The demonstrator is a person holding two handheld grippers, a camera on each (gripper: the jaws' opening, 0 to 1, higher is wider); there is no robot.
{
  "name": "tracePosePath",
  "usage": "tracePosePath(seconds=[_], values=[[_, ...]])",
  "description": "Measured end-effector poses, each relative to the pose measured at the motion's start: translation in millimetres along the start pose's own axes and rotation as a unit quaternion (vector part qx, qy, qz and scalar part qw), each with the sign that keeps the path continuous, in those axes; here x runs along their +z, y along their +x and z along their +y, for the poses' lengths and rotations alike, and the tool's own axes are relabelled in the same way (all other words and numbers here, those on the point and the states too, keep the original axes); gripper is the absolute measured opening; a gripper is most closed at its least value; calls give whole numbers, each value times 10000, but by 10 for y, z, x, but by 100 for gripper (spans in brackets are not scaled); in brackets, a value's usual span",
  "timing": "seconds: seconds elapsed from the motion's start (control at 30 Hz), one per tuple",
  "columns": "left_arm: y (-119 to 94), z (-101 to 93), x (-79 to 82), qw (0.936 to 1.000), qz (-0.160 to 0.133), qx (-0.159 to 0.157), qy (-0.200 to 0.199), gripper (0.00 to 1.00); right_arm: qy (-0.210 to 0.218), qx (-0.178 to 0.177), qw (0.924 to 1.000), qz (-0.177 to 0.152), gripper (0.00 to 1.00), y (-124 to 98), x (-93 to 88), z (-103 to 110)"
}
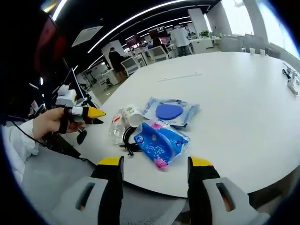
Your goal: Arrange the tabletop items into an orderly group along one side of the table until the central work area is clear of visible clutter.
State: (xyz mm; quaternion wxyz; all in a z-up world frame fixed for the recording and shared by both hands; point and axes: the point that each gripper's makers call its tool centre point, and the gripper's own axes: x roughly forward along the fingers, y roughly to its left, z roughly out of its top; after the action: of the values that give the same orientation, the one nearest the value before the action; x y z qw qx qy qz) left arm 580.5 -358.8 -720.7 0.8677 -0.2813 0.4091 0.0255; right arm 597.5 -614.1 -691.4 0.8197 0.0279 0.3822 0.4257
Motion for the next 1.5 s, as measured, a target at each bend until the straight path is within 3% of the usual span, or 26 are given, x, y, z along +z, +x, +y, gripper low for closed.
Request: tracePosePath(seconds=[0.3,0.87,1.27,1.5], values=[[170,149,-83,9995,215,82,-232,76,-36,-78,9999,87,52,1,-22,-18],[374,194,-122,9977,349,154,-562,77,-11,-166,9998,128,51,6,-50,-52],[428,262,-155,9948,265,229,-959,76,26,-189,9997,140,51,9,-70,-69],[486,354,-171,9911,198,459,-1231,77,32,-187,9997,166,50,19,-80,-74]])
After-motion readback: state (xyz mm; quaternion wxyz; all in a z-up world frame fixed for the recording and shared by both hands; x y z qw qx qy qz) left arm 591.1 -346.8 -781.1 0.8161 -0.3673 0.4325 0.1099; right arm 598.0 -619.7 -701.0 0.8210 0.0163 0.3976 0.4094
